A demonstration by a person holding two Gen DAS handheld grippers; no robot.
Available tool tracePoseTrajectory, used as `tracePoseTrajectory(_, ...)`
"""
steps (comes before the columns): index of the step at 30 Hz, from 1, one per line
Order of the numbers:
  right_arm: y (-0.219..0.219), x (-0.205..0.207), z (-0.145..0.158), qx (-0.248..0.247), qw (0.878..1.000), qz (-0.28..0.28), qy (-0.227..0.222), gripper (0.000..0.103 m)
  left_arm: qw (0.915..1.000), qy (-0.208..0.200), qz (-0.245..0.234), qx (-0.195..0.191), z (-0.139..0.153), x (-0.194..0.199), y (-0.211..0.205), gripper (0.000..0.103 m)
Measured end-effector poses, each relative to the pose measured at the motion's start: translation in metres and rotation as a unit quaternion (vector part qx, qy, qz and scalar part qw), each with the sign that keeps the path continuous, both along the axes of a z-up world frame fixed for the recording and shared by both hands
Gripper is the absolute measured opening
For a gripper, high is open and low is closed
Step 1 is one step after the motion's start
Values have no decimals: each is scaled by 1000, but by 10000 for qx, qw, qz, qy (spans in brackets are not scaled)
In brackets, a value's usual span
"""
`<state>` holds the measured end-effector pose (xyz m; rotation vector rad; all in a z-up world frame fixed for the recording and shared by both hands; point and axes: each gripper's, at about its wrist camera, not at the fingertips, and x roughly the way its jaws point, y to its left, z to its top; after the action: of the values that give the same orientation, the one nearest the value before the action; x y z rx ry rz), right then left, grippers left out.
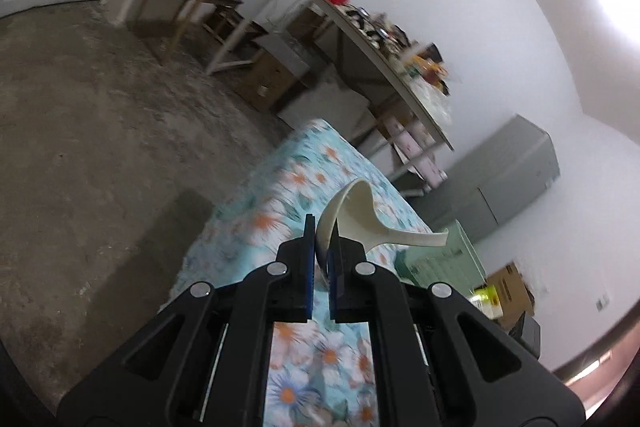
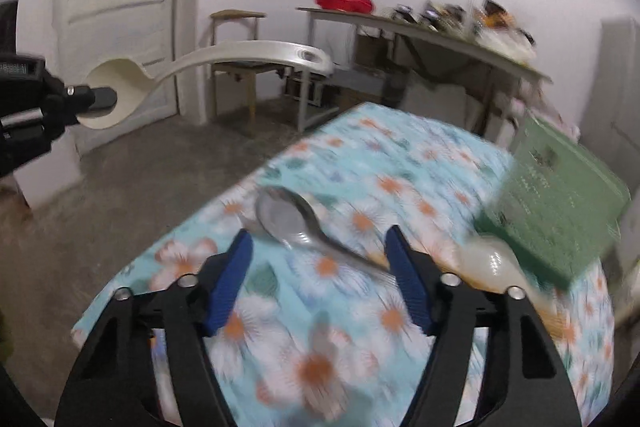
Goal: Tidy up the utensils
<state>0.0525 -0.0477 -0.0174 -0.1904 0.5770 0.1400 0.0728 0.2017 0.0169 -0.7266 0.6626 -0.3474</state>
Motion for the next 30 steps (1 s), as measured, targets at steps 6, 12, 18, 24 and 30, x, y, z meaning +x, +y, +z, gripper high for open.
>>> tracePoseTrajectory(6,55,32,-18,-1069,9942,110,-35,45,9994,194,281,-55,-12,15,23,4)
tracePoseTrajectory(12,67,50,-37,-1604,9867,-27,261,28,9986,367,381,-32,-22,29,31,4)
tracePoseTrajectory(18,70,56,-42,-1722,9842,-121,393,7,9984,382,406,2,-23,30,28,4)
tracePoseTrajectory(24,53,36,-13,-1230,9923,-87,118,4,9990,213,394,91,-11,24,25,4)
tracePoseTrajectory(30,3,5,44,-163,9997,-67,-174,3,9985,-499,-21,234,34,26,-4,4)
